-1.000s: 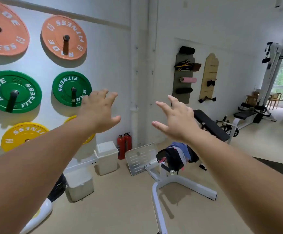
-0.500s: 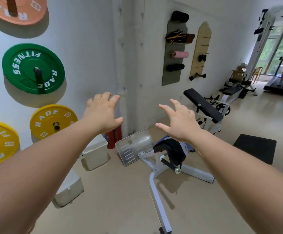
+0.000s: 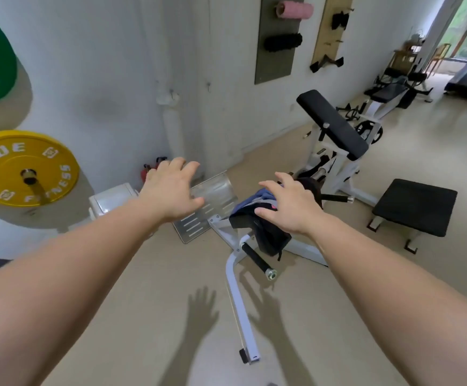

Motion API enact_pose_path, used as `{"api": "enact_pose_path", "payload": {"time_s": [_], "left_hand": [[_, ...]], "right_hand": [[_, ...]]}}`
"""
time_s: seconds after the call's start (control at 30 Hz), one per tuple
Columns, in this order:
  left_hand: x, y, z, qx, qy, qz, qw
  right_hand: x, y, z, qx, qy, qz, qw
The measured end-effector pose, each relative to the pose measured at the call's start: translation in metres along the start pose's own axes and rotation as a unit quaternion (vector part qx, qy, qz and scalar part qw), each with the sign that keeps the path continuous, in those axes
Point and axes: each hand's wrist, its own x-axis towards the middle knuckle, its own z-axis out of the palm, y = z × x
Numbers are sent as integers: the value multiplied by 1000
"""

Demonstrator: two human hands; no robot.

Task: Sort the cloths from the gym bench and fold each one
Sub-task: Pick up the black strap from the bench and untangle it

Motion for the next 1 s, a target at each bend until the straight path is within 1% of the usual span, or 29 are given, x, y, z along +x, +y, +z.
{"api": "enact_pose_path", "payload": {"time_s": [0.2, 0.3, 0.4, 0.6, 0.7, 0.87, 1.0], "left_hand": [[60, 50, 81, -35, -100, -11, 994], [86, 64, 118, -54, -149, -18, 987], [115, 69, 155, -63, -199, -3, 978], [185, 69, 226, -132, -250, 27, 959], [210, 68, 253, -163, -277, 54, 946], [248, 71, 290, -153, -360, 104, 914], [267, 83, 316, -164, -395, 128, 895]], "right_hand": [[63, 81, 51, 44, -100, 6, 994], [89, 110, 83, 66, -148, 27, 986], [111, 131, 114, 77, -182, 41, 979], [164, 151, 156, 122, -213, 113, 963], [184, 150, 177, 168, -226, 148, 948], [208, 158, 213, 220, -251, 204, 921], [220, 174, 237, 239, -261, 236, 905]]}}
